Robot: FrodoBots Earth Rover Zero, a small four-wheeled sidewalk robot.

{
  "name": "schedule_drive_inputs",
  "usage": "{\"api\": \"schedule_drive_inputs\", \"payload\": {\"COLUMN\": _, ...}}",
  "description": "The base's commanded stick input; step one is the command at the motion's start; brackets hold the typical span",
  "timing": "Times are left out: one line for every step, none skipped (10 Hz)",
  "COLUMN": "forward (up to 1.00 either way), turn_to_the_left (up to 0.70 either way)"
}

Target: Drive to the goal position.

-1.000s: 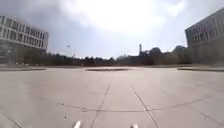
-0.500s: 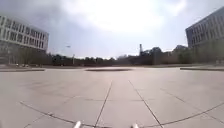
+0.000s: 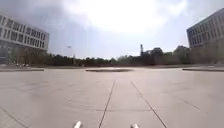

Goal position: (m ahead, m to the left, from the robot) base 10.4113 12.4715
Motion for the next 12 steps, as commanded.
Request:
{"api": "schedule_drive_inputs", "payload": {"forward": 0.70, "turn_to_the_left": -0.01}}
{"api": "schedule_drive_inputs", "payload": {"forward": 0.70, "turn_to_the_left": -0.01}}
{"api": "schedule_drive_inputs", "payload": {"forward": 0.70, "turn_to_the_left": -0.01}}
{"api": "schedule_drive_inputs", "payload": {"forward": 0.70, "turn_to_the_left": -0.01}}
{"api": "schedule_drive_inputs", "payload": {"forward": 0.70, "turn_to_the_left": -0.01}}
{"api": "schedule_drive_inputs", "payload": {"forward": 0.70, "turn_to_the_left": -0.01}}
{"api": "schedule_drive_inputs", "payload": {"forward": 0.70, "turn_to_the_left": -0.01}}
{"api": "schedule_drive_inputs", "payload": {"forward": 0.70, "turn_to_the_left": 0.08}}
{"api": "schedule_drive_inputs", "payload": {"forward": 0.70, "turn_to_the_left": 0.33}}
{"api": "schedule_drive_inputs", "payload": {"forward": 0.70, "turn_to_the_left": 0.34}}
{"api": "schedule_drive_inputs", "payload": {"forward": 0.70, "turn_to_the_left": 0.34}}
{"api": "schedule_drive_inputs", "payload": {"forward": 0.70, "turn_to_the_left": 0.34}}
